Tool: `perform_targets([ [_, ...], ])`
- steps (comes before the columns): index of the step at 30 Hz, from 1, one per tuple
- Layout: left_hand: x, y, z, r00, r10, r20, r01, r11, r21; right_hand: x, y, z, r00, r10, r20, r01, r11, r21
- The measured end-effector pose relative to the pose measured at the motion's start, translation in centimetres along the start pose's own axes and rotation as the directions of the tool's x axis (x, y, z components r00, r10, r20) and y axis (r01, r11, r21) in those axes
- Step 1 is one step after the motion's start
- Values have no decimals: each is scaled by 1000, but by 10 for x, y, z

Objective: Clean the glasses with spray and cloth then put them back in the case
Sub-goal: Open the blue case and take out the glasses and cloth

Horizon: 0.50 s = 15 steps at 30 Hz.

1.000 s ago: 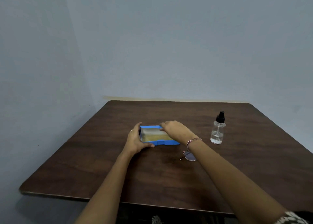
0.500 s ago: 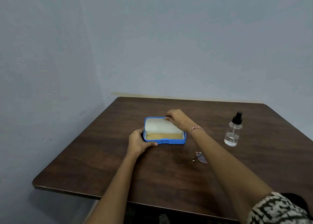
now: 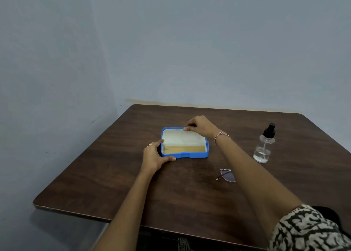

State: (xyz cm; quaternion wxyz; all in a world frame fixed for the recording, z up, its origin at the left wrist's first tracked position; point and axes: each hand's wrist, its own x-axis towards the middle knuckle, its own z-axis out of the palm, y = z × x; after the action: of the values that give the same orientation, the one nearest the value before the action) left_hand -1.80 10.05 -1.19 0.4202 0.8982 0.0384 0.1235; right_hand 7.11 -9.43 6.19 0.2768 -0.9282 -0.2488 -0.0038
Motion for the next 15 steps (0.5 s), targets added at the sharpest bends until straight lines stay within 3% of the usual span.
perform_targets([
  [8, -6, 6, -2, 1000, 13, -17, -14, 998, -68, -25, -5, 2, 992, -116, -58, 114, 993, -34],
  [12, -10, 6, -1, 994, 84, -72, -87, 995, -48, -34, -5, 3, 957, -257, -132, 219, 944, -247],
  [15, -17, 11, 1, 953, 151, -263, -159, 987, -9, -46, -2, 6, 875, -422, -235, 284, 843, -458],
])
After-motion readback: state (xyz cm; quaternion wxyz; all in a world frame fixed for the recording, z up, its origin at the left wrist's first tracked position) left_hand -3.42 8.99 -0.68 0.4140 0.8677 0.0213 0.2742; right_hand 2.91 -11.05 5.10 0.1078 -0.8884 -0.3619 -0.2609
